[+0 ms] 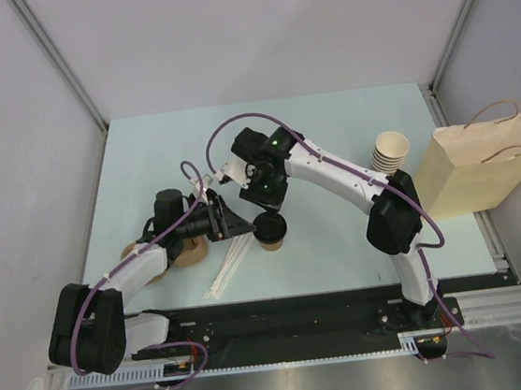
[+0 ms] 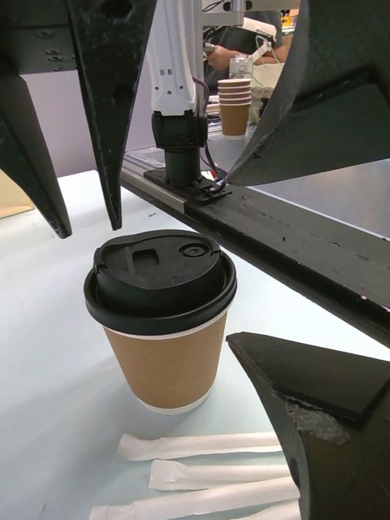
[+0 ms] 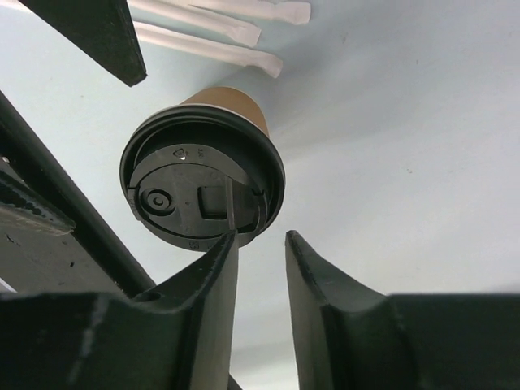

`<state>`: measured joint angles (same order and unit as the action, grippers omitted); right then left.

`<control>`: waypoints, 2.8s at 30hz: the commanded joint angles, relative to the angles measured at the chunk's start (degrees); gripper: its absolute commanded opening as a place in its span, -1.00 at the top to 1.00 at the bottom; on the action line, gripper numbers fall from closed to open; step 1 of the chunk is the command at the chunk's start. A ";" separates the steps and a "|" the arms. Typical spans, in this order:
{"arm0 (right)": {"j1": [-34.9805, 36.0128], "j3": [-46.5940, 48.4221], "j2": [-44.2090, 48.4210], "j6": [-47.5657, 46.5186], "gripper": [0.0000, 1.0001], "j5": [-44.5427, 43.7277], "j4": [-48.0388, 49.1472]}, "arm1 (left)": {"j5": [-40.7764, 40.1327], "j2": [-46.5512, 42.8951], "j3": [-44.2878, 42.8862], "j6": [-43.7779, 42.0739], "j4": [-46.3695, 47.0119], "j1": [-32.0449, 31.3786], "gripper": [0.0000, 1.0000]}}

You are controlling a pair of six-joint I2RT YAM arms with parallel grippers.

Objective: Pack the takeout coffee

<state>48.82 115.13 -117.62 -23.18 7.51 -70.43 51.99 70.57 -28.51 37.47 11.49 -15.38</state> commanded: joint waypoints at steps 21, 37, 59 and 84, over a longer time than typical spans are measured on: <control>-16.38 -6.13 14.17 10.34 0.21 37.64 6.70 | 6.19 -5.81 -4.53 -3.65 -1.04 -4.83 0.55; -18.23 -23.55 13.39 21.77 1.00 49.97 20.60 | 3.83 8.09 -10.07 0.58 2.84 -7.91 1.00; -15.68 -27.68 5.92 22.74 1.00 48.22 24.81 | -2.06 15.57 -8.93 -2.32 -2.17 -7.04 1.00; -16.65 -28.82 0.12 25.46 1.00 45.93 25.17 | -1.62 24.97 -9.89 -1.97 -1.90 -5.19 1.00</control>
<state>32.53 87.11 -114.96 2.44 56.80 -46.24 60.64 91.44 -39.44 38.96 13.65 -21.19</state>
